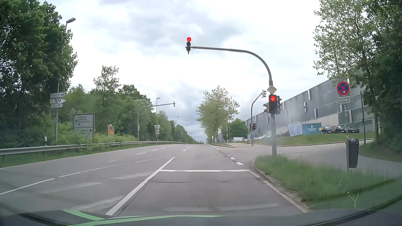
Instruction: Follow the waypoints while adhering to traffic rules and regulations
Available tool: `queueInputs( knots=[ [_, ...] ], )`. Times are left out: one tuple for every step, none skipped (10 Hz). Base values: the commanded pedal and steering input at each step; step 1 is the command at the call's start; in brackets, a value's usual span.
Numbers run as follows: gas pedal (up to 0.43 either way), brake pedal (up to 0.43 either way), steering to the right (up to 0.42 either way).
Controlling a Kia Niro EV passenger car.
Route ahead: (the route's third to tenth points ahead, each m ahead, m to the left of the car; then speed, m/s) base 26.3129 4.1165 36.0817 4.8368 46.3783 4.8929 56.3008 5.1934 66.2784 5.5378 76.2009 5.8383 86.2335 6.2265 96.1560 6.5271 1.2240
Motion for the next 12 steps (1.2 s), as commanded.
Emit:
queueInputs(
  knots=[
    [0.000, 0.000, 0.000],
    [0.000, 0.000, 0.000],
    [0.000, 0.000, 0.000],
    [0.000, 0.000, 0.000],
    [0.000, 0.000, 0.000],
    [0.000, 0.000, 0.000],
    [0.000, 0.000, 0.000],
    [0.000, 0.000, 0.000],
    [0.000, 0.000, 0.000],
    [0.000, 0.000, 0.000],
    [0.000, 0.000, 0.000],
    [0.000, 0.000, 0.000]
  ],
)
